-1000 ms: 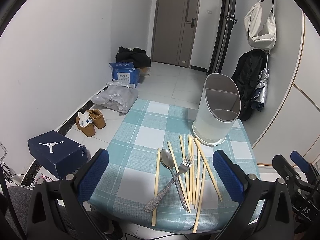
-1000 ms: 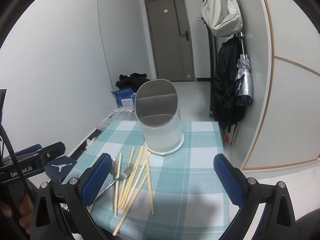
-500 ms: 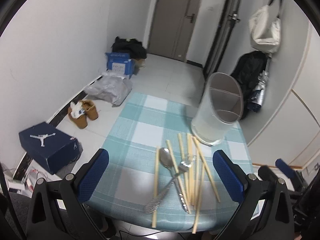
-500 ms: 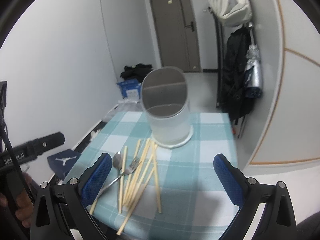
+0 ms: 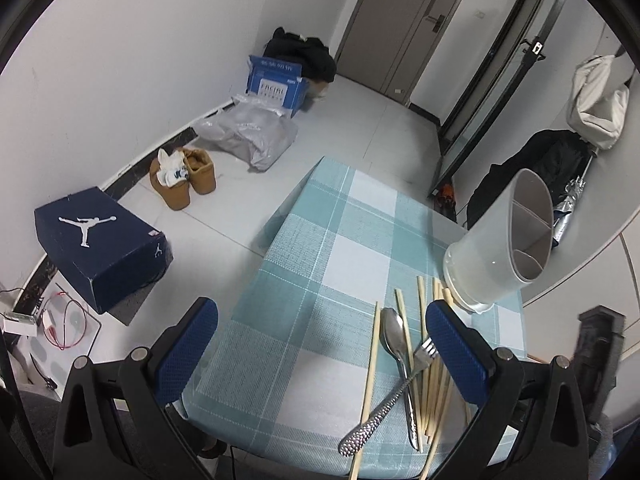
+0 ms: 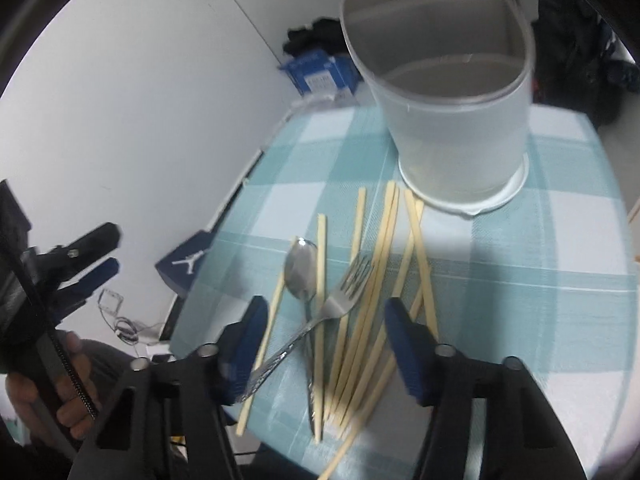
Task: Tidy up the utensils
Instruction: 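Lower the right gripper onto the chopsticks and close on one chopstick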
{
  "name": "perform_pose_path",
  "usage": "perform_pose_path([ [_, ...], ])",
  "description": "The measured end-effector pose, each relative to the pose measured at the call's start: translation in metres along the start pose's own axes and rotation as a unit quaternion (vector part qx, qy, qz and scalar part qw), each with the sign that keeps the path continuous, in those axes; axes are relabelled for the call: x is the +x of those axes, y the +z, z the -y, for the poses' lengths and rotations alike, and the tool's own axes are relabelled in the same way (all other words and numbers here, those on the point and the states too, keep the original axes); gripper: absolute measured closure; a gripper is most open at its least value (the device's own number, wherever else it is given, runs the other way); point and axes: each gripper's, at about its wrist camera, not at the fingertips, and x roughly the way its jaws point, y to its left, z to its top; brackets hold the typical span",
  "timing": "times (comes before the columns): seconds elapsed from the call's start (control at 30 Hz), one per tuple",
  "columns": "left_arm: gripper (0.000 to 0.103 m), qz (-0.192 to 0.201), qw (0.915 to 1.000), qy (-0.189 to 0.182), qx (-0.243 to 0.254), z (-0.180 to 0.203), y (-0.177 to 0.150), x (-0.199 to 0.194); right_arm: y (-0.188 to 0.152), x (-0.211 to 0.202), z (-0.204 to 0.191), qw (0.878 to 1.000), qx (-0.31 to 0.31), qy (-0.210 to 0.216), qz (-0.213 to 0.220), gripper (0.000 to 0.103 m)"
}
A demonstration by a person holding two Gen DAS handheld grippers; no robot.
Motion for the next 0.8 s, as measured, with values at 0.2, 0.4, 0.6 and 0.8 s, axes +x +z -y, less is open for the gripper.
perform_pose_path([
  [0.2, 0.001, -0.018, 0.9998, -0.006, 0.0, -0.004, 0.002, 0.009, 0.01, 0.027, 0.007, 1.0, -0.001, -0.022, -0.015, 0.059],
  [0.4, 0.001, -0.039, 0.9992, -0.004, -0.005, -0.011, 0.004, 0.018, 0.013, 0.038, 0.013, 0.999, -0.006, -0.035, -0.021, 0.065],
  [0.6, 0.001, -0.044, 0.999, 0.003, -0.009, -0.014, 0.005, 0.024, 0.014, 0.042, 0.014, 0.999, -0.018, -0.04, -0.013, 0.088],
  [0.8, 0.001, -0.044, 0.9988, 0.02, 0.003, -0.011, 0.003, 0.03, 0.016, 0.038, 0.019, 1.0, -0.007, -0.019, 0.003, 0.098],
])
